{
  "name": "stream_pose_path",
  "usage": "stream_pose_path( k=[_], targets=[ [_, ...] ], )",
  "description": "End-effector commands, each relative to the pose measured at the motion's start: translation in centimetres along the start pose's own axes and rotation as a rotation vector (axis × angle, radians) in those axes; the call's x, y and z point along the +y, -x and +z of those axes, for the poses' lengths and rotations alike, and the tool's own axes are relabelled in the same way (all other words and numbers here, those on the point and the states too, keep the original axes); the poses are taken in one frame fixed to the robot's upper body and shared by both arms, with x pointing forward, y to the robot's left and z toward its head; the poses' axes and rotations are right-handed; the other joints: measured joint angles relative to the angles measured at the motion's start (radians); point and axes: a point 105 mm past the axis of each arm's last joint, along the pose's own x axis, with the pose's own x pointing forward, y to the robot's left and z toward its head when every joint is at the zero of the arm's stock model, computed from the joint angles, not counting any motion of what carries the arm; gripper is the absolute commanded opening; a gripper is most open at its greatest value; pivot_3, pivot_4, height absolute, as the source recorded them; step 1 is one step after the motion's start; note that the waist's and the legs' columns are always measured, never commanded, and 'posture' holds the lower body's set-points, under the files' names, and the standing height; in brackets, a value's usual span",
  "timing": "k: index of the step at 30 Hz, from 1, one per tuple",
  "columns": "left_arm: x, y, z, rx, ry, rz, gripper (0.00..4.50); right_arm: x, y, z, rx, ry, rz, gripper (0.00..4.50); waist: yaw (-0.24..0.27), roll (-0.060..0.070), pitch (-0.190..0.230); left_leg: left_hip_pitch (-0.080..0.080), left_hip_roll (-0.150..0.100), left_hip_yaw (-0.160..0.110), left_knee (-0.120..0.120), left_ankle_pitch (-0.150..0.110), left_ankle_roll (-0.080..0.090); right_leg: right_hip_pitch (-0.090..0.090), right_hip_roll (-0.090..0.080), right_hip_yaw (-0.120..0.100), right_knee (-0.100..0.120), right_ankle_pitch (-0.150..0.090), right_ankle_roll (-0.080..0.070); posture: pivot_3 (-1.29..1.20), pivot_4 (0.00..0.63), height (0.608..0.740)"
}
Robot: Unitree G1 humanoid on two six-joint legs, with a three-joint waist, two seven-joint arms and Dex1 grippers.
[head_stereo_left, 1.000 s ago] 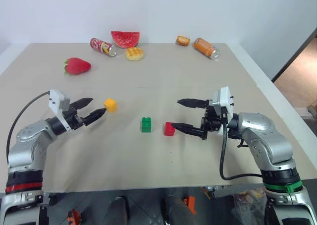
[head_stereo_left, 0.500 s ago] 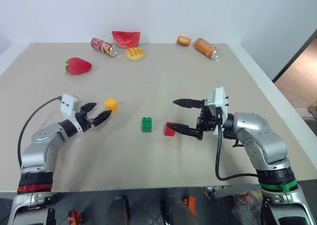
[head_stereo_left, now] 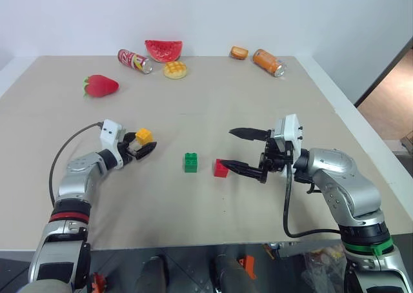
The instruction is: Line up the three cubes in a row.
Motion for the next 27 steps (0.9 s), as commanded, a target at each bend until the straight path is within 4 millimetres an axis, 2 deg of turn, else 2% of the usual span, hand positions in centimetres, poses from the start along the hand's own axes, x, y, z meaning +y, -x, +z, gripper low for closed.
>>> stream_pose_path(
  k=[1, 2, 5, 10, 12, 17, 20, 23, 27],
  targets=[
    [0.6, -0.4, 1.1, -0.027, -0.05, 0.021, 4.45, 0.2, 0.4, 1.5, -0.035, 0.05, -0.005, 4.5, 0.0, 0.0, 0.0, 0.0, 0.0, 0.0, 0.0, 0.0, 0.0, 0.0, 0.0, 0.0, 0.0, 0.0, 0.0, 0.0, 0.15, 0.74],
    [0.7, -0.4, 1.1, -0.028, -0.053, 0.024, 4.45, 0.2, 0.4, 1.4, -0.034, 0.05, -0.006, 4.5, 0.0, 0.0, 0.0, 0.0, 0.0, 0.0, 0.0, 0.0, 0.0, 0.0, 0.0, 0.0, 0.0, 0.0, 0.0, 0.0, 0.15, 0.74],
    [0.7, -0.6, 1.4, -0.04, -0.065, 0.028, 3.64, 0.2, 0.4, 1.2, -0.025, 0.052, -0.004, 4.5, 0.0, 0.0, 0.0, 0.0, 0.0, 0.0, 0.0, 0.0, 0.0, 0.0, 0.0, 0.0, 0.0, 0.0, 0.0, 0.0, 0.15, 0.74],
    [0.6, -0.5, 1.8, -0.061, -0.073, 0.023, 1.87, 0.3, 0.3, 1.2, -0.022, 0.052, 0.0, 4.5, 0.0, 0.0, 0.0, 0.0, 0.0, 0.0, 0.0, 0.0, 0.0, 0.0, 0.0, 0.0, 0.0, 0.001, 0.001, 0.0, 0.15, 0.74],
    [0.6, -0.3, 1.8, -0.063, -0.079, 0.021, 1.35, 0.3, 0.4, 1.2, -0.022, 0.049, 0.002, 4.5, 0.0, 0.0, 0.0, 0.0, 0.0, 0.0, 0.0, 0.0, 0.0, 0.0, 0.0, 0.0, 0.0, 0.001, 0.001, 0.0, 0.15, 0.74],
    [-0.5, 0.3, 2.4, -0.092, -0.12, -0.075, 1.36, 0.2, 0.4, 1.0, -0.014, 0.045, 0.016, 4.5, -0.001, 0.0, 0.0, 0.0, 0.0, 0.0, 0.0, 0.0, 0.0, 0.0, 0.0, 0.0, 0.0, 0.0, 0.001, 0.0, 0.15, 0.74],
    [-2.1, 1.2, 2.8, -0.107, -0.214, -0.213, 1.36, 0.5, 0.3, 1.3, -0.026, 0.029, 0.043, 4.5, -0.001, 0.0, 0.0, 0.0, 0.0, 0.0, 0.0, 0.0, 0.0, 0.0, 0.0, 0.0, 0.0, 0.0, 0.0, 0.0, 0.15, 0.74],
    [-3.5, 2.4, 2.5, -0.078, -0.306, -0.368, 1.36, 1.1, 0.5, 1.7, -0.038, 0.0, 0.087, 4.5, -0.001, 0.0, 0.0, 0.0, 0.0, 0.0, -0.001, 0.0, 0.0, 0.0, 0.0, 0.0, 0.0, 0.0, -0.001, 0.0, 0.15, 0.74],
    [-4.4, 3.7, 1.8, -0.041, -0.381, -0.515, 1.36, 1.3, 0.8, 1.3, -0.02, -0.018, 0.108, 4.5, -0.001, 0.0, 0.0, 0.0, 0.0, 0.0, -0.001, 0.0, 0.0, 0.0, 0.0, 0.0, 0.0, -0.001, -0.001, 0.0, 0.15, 0.74]
  ],
)
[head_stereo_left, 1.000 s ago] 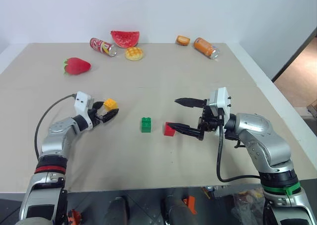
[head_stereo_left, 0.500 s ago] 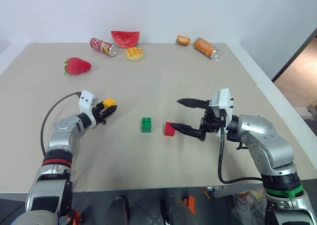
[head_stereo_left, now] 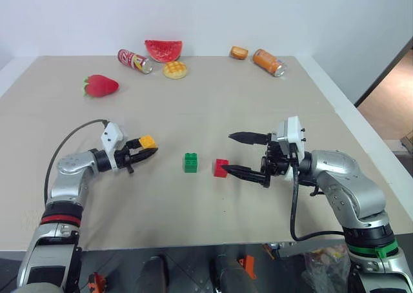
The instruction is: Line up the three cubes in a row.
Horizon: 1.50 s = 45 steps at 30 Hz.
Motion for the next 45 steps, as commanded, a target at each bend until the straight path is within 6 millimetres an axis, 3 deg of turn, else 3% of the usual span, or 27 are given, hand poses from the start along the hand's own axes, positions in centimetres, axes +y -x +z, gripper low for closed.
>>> stream_pose_path(
  k=[1, 16, 33, 45],
  targets=[
    [-0.8, 0.5, 1.0, -0.019, -0.089, -0.103, 1.36, 0.2, 0.4, 1.0, -0.017, 0.033, 0.013, 4.5, 0.0, 0.0, 0.0, 0.0, 0.0, 0.0, 0.0, 0.0, 0.0, 0.0, 0.0, 0.0, 0.0, 0.0, 0.0, 0.0, 0.15, 0.74],
    [-1.2, -1.4, 0.3, -0.018, -0.12, -0.251, 1.36, 0.4, 0.7, 1.0, -0.014, 0.031, -0.016, 4.5, 0.0, 0.0, 0.0, -0.001, 0.0, 0.0, 0.0, 0.0, 0.0, 0.0, 0.0, 0.0, 0.0, 0.0, 0.0, 0.0, 0.15, 0.74],
    [-1.0, -2.0, 0.3, -0.031, -0.077, -0.269, 1.36, 0.5, 0.9, 0.9, -0.003, 0.035, -0.036, 4.5, 0.0, 0.0, 0.0, -0.001, 0.0, -0.001, 0.001, 0.0, 0.0, 0.0, 0.001, 0.0, 0.0, 0.0, 0.0, 0.0, 0.15, 0.74],
    [-1.1, -1.8, -0.8, 0.0, -0.028, -0.256, 1.36, 0.4, 0.8, 0.8, 0.0, 0.037, -0.036, 4.5, 0.0, 0.0, 0.0, -0.001, 0.0, 0.0, 0.001, 0.0, 0.0, 0.0, 0.001, 0.0, 0.0, 0.0, 0.001, 0.0, 0.15, 0.74]
  ],
)
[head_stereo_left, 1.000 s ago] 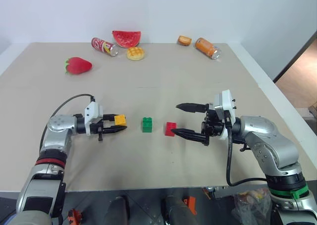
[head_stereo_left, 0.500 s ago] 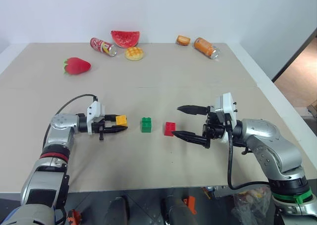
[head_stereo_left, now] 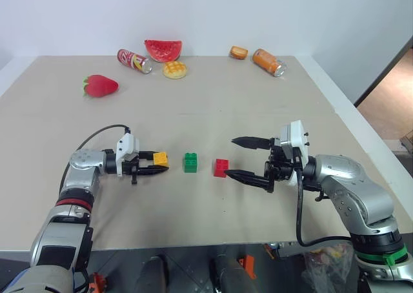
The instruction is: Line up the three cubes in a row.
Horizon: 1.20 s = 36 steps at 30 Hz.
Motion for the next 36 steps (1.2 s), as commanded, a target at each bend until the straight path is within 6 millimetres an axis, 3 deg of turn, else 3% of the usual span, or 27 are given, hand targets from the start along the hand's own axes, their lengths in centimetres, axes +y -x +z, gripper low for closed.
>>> stream_pose_path(
  k=[1, 3, 5, 11, 18, 28, 34, 36],
  targets=[
    [0.5, 0.5, 0.2, 0.003, 0.007, 0.016, 1.36, 0.0, 0.3, 1.3, -0.022, 0.055, 0.0, 4.5, 0.0, 0.0, 0.0, 0.0, 0.0, 0.0, 0.0, 0.0, 0.0, 0.0, 0.0, 0.0, 0.0, 0.0, 0.0, 0.0, 0.15, 0.74],
    [0.5, 0.7, 0.1, 0.012, 0.01, 0.021, 1.36, 0.0, 0.3, 1.3, -0.022, 0.055, 0.001, 4.5, 0.0, 0.0, 0.0, 0.0, 0.0, 0.0, 0.0, 0.0, 0.0, 0.0, 0.0, 0.0, 0.0, 0.0, 0.0, 0.0, 0.15, 0.74],
    [0.7, 0.9, 0.0, 0.015, 0.025, 0.027, 2.37, 0.0, 0.3, 1.3, -0.023, 0.055, 0.001, 4.5, 0.0, 0.0, 0.0, 0.0, 0.0, 0.0, 0.0, 0.0, 0.0, 0.0, 0.0, 0.0, 0.0, 0.0, 0.0, 0.0, 0.15, 0.74],
    [1.1, 1.0, 0.4, -0.003, -0.011, 0.064, 4.45, -0.2, 0.1, 1.4, -0.027, 0.058, 0.002, 4.5, 0.0, 0.0, 0.0, 0.0, 0.0, 0.0, 0.0, 0.0, 0.0, 0.0, 0.0, 0.0, 0.0, 0.0, 0.0, 0.0, 0.15, 0.74],
    [0.8, 1.8, 0.6, 0.005, -0.038, 0.055, 4.45, -0.4, 0.0, 1.6, -0.037, 0.06, 0.009, 4.5, -0.001, 0.0, 0.0, 0.0, 0.0, 0.0, 0.0, 0.0, 0.0, 0.0, 0.0, 0.0, 0.0, 0.0, 0.0, 0.0, 0.15, 0.74],
    [-0.3, 5.0, 2.5, 0.004, -0.082, 0.063, 4.45, -0.8, 0.0, 2.2, -0.054, 0.07, 0.016, 4.5, -0.001, 0.0, 0.0, 0.0, 0.0, 0.0, 0.0, 0.0, 0.0, 0.0, 0.0, 0.0, 0.0, 0.0, -0.001, 0.0, 0.15, 0.74],
    [2.3, 9.6, 4.1, -0.01, -0.107, 0.365, 4.45, -0.9, -0.3, 2.0, -0.062, 0.075, -0.005, 4.5, -0.001, 0.0, 0.0, 0.0, 0.001, 0.0, 0.0, 0.0, 0.0, 0.0, 0.0, 0.0, 0.0, 0.0, -0.001, 0.0, 0.15, 0.74],
    [4.1, 12.8, 3.5, -0.049, 0.091, 0.652, 4.45, -3.3, 0.2, 1.2, -0.073, 0.077, -0.157, 4.5, -0.002, 0.0, 0.0, 0.001, 0.001, 0.001, 0.0, 0.0, 0.0, 0.0, 0.0, 0.0, 0.0, 0.0, -0.001, 0.0, 0.15, 0.74]
  ],
)
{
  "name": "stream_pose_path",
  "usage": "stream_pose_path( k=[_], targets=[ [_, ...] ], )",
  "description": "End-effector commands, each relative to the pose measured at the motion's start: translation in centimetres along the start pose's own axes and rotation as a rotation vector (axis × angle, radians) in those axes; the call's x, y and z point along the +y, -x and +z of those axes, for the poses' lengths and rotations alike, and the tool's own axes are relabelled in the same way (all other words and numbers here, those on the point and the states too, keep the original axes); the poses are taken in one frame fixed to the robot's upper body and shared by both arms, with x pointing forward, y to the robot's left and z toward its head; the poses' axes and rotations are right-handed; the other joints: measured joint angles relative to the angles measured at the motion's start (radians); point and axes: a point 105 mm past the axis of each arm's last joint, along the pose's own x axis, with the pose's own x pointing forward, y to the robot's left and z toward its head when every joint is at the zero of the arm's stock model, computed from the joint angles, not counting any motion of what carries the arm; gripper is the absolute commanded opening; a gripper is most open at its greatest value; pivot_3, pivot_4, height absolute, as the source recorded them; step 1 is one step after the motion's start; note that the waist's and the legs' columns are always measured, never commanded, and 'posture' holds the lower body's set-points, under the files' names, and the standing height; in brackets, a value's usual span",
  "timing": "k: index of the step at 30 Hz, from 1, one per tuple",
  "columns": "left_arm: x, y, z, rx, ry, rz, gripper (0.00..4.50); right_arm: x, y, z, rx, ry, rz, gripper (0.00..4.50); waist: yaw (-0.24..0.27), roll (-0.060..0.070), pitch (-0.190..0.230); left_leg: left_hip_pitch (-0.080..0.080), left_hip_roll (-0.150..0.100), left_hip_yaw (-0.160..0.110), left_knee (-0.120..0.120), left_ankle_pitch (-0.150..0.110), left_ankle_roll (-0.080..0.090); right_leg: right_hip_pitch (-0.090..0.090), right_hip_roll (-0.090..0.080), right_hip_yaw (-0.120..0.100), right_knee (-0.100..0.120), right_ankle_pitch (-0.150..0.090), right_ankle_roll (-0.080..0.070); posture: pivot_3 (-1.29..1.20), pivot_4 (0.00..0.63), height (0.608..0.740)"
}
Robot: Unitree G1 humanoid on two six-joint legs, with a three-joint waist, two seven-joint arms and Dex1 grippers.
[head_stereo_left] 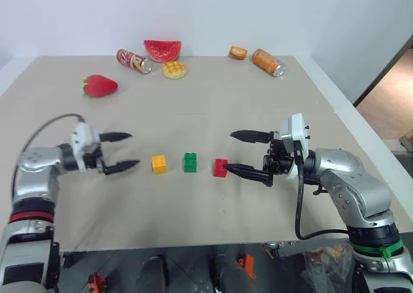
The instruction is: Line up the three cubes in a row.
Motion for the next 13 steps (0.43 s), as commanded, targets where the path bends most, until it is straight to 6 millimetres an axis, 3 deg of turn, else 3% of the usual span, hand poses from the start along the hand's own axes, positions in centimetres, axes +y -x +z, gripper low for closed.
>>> stream_pose_path(
  k=[1, 4, 7, 13],
  targets=[
    [3.8, 3.7, -0.8, 0.007, 0.25, 0.405, 4.45, -3.4, 0.9, -0.1, -0.037, 0.046, -0.222, 4.5, -0.003, 0.0, 0.0, 0.0, 0.0, 0.0, 0.0, 0.0, 0.0, 0.0, 0.0, 0.0, 0.0, 0.0, 0.0, 0.0, 0.15, 0.74],
    [4.4, 5.6, -1.9, 0.026, 0.335, 0.654, 4.45, -7.7, 3.0, -1.7, -0.078, -0.012, -0.526, 4.5, -0.002, 0.0, 0.0, 0.001, 0.001, 0.001, 0.0, 0.0, 0.0, 0.0, 0.0, 0.0, 0.0, 0.001, 0.001, 0.0, 0.15, 0.74],
    [2.3, 6.0, -2.5, 0.001, 0.401, 0.717, 4.45, -11.2, 5.5, -4.5, -0.031, -0.065, -0.831, 4.5, 0.004, 0.0, 0.0, 0.001, 0.001, 0.002, 0.0, 0.0, 0.0, 0.0, -0.002, 0.0, 0.0, 0.001, 0.001, 0.0, 0.15, 0.74],
    [-1.1, 4.6, -3.1, -0.048, 0.49, 0.799, 4.45, -12.6, 6.8, -7.8, -0.01, -0.139, -1.107, 4.5, 0.006, -0.001, 0.0, 0.001, 0.0, 0.003, 0.0, 0.0, 0.0, 0.0, -0.002, 0.001, 0.0, 0.001, 0.001, 0.0, 0.15, 0.74]
  ],
)
